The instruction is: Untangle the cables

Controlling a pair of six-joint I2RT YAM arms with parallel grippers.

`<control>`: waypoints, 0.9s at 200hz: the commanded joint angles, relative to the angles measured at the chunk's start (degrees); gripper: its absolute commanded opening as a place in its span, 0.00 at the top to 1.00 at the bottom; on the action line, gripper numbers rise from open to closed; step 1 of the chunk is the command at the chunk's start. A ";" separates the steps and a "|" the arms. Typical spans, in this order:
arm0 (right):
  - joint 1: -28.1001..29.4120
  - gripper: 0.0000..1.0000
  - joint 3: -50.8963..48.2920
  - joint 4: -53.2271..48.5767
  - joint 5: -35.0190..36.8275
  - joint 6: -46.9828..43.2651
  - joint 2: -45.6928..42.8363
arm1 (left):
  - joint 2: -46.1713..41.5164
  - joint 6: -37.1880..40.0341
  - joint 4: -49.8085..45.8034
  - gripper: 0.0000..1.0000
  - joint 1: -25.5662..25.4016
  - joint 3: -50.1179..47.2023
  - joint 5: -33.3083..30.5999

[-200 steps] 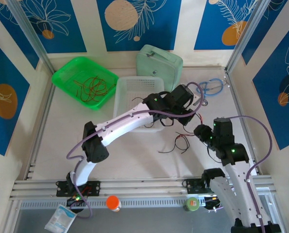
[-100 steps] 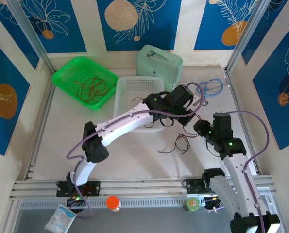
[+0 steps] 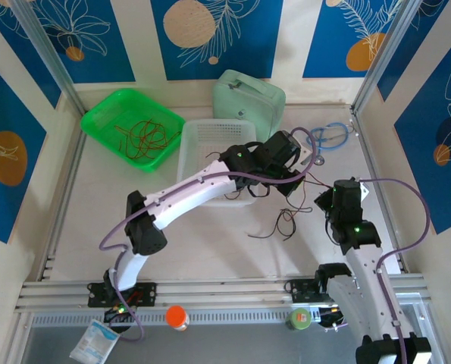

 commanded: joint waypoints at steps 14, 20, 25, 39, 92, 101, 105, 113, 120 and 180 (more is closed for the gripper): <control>-7.07 1.00 -5.17 0.17 5.46 3.63 -0.39 | -5.67 2.09 -4.87 1.00 1.81 1.35 -7.59; -8.33 1.00 -5.88 0.46 4.62 4.05 -0.49 | -5.83 2.26 -5.03 1.00 1.98 1.28 -8.27; -9.37 1.00 -6.53 0.75 3.80 4.47 -0.58 | -6.01 2.47 -5.32 1.00 2.08 1.20 -8.87; -12.26 1.00 -7.99 1.65 1.25 5.23 -0.58 | -6.41 2.79 -5.59 1.00 2.40 0.91 -10.23; -18.32 1.00 -10.28 4.48 -7.49 4.59 0.20 | -6.20 2.36 -4.11 1.00 2.98 -0.94 -9.27; -18.37 1.00 -10.11 4.42 -8.50 4.14 0.42 | -5.73 2.28 -3.61 1.00 2.96 -1.10 -8.19; -18.36 1.00 -10.03 4.38 -8.84 4.00 0.47 | -5.42 2.32 -3.27 1.00 2.97 -1.21 -7.36; -18.42 1.00 -9.78 4.13 -9.82 3.58 0.56 | -5.02 2.81 -2.13 1.00 2.98 -1.88 -5.14; -18.55 1.00 -9.57 3.88 -10.50 3.26 0.65 | -4.71 3.83 -0.33 0.98 2.98 -2.96 -2.51; -19.87 1.00 -5.39 1.60 -19.24 -1.72 2.63 | -1.10 12.80 24.02 0.49 2.89 -20.59 16.23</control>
